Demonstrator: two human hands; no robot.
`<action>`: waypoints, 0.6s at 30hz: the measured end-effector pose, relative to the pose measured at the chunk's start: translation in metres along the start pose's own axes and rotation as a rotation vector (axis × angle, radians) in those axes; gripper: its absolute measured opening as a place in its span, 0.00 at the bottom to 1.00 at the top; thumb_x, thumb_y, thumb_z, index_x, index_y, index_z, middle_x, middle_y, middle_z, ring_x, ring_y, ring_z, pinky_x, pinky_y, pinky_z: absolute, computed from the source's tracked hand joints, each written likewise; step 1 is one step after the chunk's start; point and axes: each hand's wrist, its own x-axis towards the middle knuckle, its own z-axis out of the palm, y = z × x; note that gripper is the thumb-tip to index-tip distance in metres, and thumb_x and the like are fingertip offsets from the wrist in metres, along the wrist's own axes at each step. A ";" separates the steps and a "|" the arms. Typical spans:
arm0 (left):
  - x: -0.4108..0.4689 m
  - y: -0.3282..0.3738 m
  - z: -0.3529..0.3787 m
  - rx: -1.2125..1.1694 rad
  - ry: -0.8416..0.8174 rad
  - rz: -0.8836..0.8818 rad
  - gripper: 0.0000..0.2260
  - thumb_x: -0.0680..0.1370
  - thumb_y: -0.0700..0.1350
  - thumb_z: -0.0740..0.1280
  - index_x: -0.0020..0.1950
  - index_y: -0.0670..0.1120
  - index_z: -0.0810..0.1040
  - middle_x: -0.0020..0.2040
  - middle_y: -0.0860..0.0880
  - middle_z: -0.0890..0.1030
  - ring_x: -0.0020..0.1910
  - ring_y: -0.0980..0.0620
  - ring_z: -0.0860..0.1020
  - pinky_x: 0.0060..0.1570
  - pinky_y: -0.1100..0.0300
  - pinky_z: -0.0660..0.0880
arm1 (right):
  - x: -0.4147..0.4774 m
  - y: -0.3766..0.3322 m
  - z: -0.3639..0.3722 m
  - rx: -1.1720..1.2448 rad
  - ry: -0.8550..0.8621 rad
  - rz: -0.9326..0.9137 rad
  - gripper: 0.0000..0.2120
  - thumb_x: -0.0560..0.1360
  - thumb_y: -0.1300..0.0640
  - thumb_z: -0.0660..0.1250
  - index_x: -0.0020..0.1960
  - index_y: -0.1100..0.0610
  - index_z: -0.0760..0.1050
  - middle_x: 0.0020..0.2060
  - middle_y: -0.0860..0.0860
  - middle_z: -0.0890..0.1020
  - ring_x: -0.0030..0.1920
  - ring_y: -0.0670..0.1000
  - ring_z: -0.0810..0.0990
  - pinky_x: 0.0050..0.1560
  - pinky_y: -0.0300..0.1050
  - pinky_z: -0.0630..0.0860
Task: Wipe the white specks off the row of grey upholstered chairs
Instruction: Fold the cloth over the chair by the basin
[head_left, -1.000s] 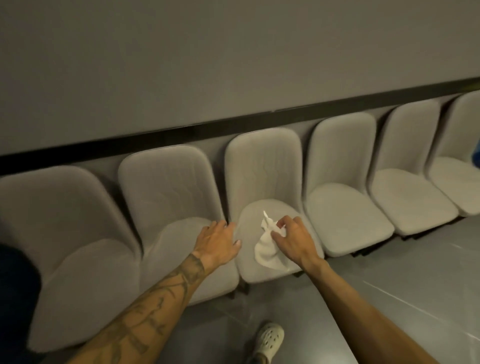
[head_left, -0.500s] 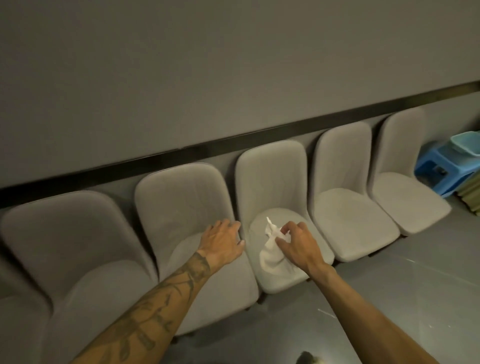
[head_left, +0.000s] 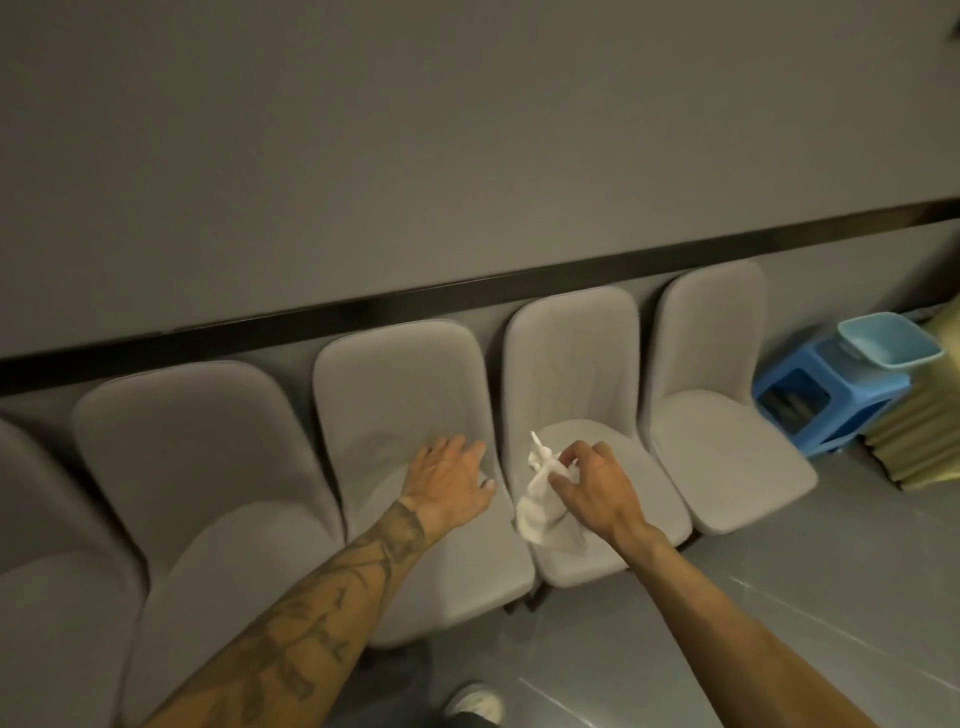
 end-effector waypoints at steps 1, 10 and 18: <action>0.017 0.019 0.001 -0.003 0.003 0.002 0.28 0.83 0.59 0.61 0.81 0.50 0.64 0.75 0.45 0.70 0.75 0.42 0.68 0.73 0.49 0.62 | 0.014 0.016 -0.012 -0.002 -0.001 0.002 0.13 0.77 0.50 0.69 0.59 0.53 0.75 0.59 0.54 0.73 0.51 0.55 0.78 0.50 0.44 0.74; 0.183 0.206 0.013 -0.040 -0.036 0.038 0.27 0.83 0.58 0.62 0.79 0.48 0.66 0.75 0.43 0.71 0.74 0.41 0.68 0.72 0.49 0.64 | 0.135 0.171 -0.144 -0.032 0.011 0.070 0.13 0.77 0.50 0.69 0.59 0.53 0.75 0.58 0.54 0.73 0.54 0.59 0.79 0.56 0.50 0.77; 0.285 0.368 0.005 -0.030 -0.041 0.090 0.28 0.83 0.58 0.62 0.81 0.49 0.64 0.76 0.44 0.69 0.75 0.42 0.67 0.74 0.50 0.63 | 0.214 0.299 -0.261 -0.020 0.014 0.093 0.14 0.78 0.50 0.69 0.61 0.52 0.74 0.59 0.53 0.72 0.54 0.55 0.77 0.55 0.48 0.76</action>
